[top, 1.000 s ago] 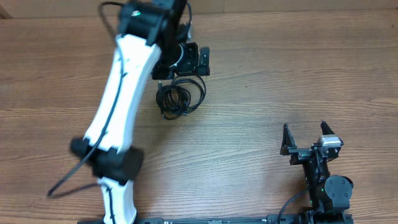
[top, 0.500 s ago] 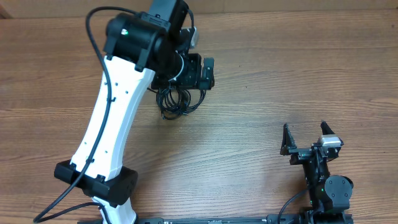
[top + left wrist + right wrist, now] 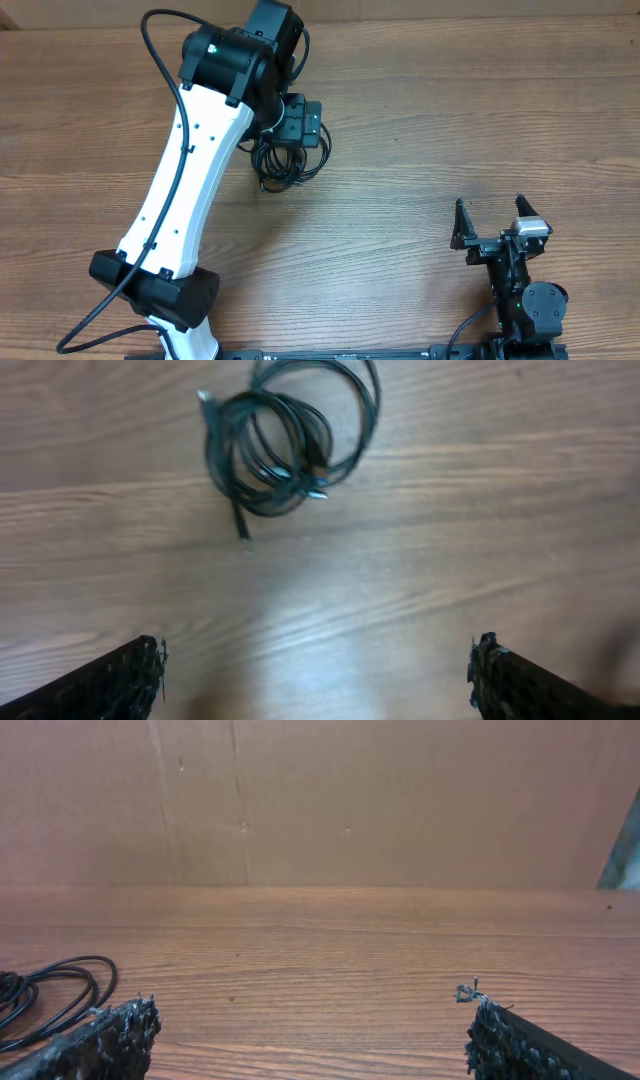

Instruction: Untangle cables

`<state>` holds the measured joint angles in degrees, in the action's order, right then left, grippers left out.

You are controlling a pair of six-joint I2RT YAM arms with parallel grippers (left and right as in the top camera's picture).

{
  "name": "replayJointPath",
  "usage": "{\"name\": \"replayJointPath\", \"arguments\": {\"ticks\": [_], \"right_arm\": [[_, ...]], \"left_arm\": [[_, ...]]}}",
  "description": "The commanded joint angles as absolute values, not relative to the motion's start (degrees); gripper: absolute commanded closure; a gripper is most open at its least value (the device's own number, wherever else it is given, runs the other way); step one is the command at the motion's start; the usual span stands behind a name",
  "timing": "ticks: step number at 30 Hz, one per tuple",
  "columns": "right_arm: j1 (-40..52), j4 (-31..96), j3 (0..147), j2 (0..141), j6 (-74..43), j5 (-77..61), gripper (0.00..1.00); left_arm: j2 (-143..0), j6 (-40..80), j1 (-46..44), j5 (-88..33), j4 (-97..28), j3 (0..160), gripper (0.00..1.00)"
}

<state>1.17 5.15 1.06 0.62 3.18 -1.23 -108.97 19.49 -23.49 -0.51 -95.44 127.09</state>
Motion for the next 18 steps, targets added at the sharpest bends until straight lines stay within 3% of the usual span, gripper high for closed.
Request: {"name": "replayJointPath", "arguments": {"ticks": [1,18], "right_arm": [[1.32,4.84,0.47,0.16,2.85,-0.93,0.0],[1.32,4.84,0.47,0.16,2.85,-0.93,0.0]], "left_arm": [[-108.12,19.31,-23.16,3.01,-94.74,126.69,0.0],[-108.16,25.34,-23.16,1.08,-95.13,126.69,0.01]]}}
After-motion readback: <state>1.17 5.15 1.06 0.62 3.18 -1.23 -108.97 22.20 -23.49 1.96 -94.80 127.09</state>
